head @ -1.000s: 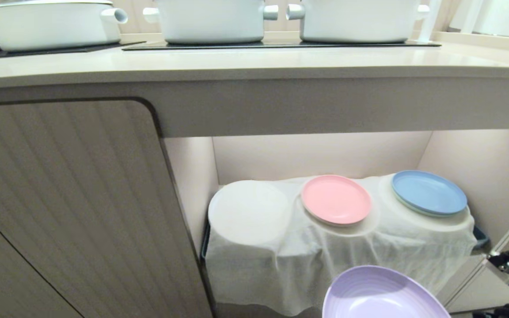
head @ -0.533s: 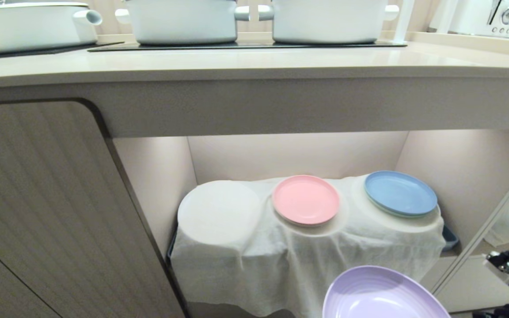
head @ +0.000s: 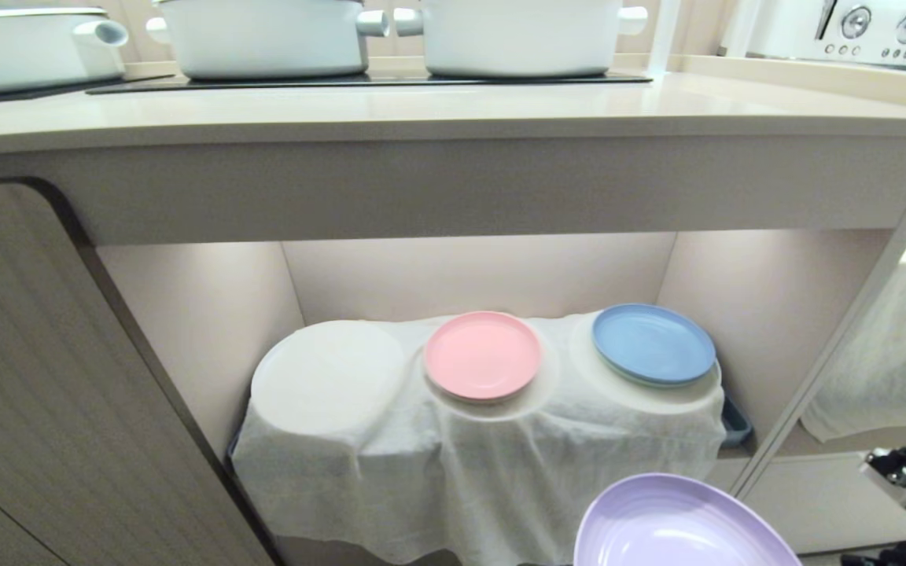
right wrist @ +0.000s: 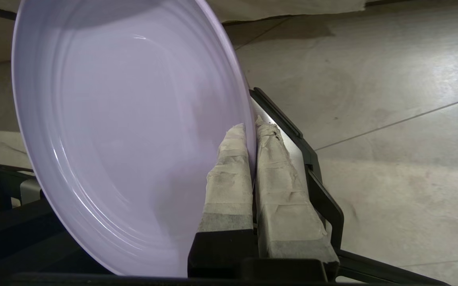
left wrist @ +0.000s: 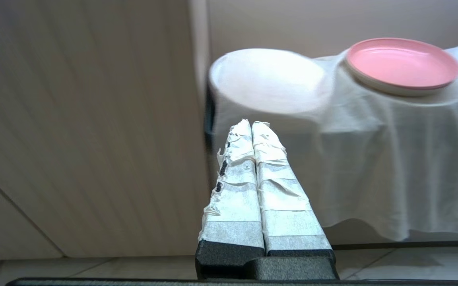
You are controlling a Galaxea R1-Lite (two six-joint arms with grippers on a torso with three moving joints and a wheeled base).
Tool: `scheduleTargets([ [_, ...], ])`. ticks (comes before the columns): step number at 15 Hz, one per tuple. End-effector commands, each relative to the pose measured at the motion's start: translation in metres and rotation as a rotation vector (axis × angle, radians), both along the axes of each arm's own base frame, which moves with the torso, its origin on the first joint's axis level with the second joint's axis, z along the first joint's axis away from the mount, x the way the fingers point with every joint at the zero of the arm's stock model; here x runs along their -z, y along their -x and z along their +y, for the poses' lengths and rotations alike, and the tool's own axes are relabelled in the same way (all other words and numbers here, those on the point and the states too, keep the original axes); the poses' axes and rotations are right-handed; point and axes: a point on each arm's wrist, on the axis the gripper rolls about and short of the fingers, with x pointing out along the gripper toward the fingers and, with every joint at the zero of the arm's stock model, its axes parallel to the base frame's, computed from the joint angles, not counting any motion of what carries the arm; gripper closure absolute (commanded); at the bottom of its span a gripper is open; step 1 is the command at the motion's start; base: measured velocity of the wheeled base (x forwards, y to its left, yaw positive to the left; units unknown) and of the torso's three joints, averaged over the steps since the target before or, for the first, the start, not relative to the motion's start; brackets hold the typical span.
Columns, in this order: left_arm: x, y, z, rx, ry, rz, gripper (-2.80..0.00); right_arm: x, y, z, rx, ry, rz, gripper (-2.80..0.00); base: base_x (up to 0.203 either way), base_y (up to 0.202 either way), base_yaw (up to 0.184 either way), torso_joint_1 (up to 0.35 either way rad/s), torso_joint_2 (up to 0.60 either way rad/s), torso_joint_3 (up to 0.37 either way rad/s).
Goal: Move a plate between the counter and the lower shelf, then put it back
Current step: Put the plate
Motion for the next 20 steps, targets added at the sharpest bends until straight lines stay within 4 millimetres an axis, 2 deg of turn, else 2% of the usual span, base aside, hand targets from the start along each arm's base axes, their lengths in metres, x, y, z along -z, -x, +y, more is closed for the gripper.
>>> scheduleTargets([
  [1, 0.0000, 0.0000, 0.0000, 0.000, 0.000, 0.000, 0.00, 0.0002, -0.0003, 0.0002, 0.000, -0.002, 0.003, 0.00, 0.000, -0.194, 0.001, 0.002, 0.01, 0.002],
  [9, 0.0000, 0.0000, 0.0000, 0.000, 0.000, -0.001, 0.00, 0.0004, -0.0005, 0.0002, 0.000, -0.002, 0.004, 0.00, 0.000, -0.178, 0.000, 0.004, 0.00, 0.002],
  [20, 0.0000, 0.0000, 0.0000, -0.001, 0.000, 0.000, 0.00, -0.0029, -0.0018, 0.0007, -0.007, -0.014, -0.014, 0.00, 0.000, 0.000, 0.000, 0.000, 0.00, 0.000],
])
